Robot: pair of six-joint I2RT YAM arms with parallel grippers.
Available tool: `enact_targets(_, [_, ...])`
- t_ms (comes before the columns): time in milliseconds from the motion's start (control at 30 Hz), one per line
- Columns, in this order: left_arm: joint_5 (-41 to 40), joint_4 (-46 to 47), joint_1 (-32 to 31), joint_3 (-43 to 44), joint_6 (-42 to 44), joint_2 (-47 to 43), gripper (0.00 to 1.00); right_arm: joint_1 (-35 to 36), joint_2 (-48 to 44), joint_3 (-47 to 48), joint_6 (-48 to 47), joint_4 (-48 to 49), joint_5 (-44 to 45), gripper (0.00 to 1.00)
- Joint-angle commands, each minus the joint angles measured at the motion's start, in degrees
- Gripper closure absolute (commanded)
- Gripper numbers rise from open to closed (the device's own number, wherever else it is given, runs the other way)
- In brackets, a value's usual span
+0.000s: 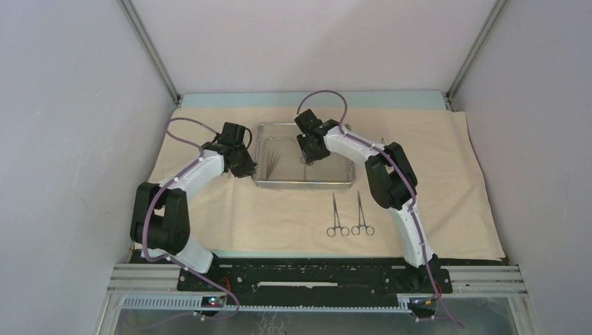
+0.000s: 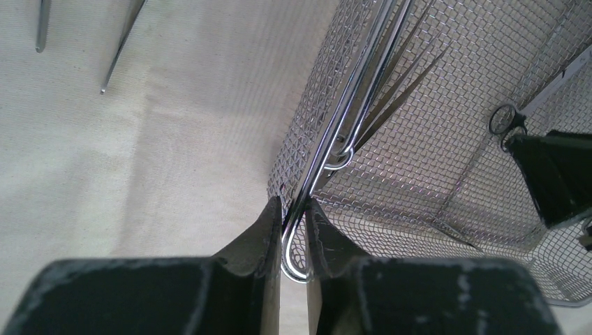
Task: Open and lay out the surgical kit
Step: Pick up the medical item from the container.
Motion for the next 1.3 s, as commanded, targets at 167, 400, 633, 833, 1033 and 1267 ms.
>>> enact_targets(167, [-0.7, 0.2, 0.0, -0.7, -1.1, -0.3, 1.0, -2.8, -10.6, -10.9, 2.0, 0.7, -1.6, 0.54])
enact_targets(400, [-0.5, -0.2, -0.1, 0.1, 0.5, -0.1, 1.0, -4.1, -12.9, -11.3, 3.4, 0.7, -2.6, 0.57])
enact_targets(633, [-0.3, -1.1, 0.0, 1.2, 2.2, 0.4, 1.0, -4.0, -10.9, -4.1, 5.6, 0.8, -2.2, 0.57])
enact_targets(833, [0.1, -1.3, 0.0, 1.7, 3.4, 0.6, 1.0, -4.5, -2.3, 5.9, 7.9, -0.7, -0.9, 0.58])
enact_targets(1033, [0.3, -1.9, 0.0, 2.5, 4.8, 0.5, 1.0, -4.6, 5.1, 15.1, 9.0, -2.1, 0.0, 0.58])
enact_targets(1267, [0.6, -2.3, 0.0, 3.0, 5.6, 0.3, 1.0, -4.8, 8.9, 18.6, 9.2, -2.1, 2.9, 0.59])
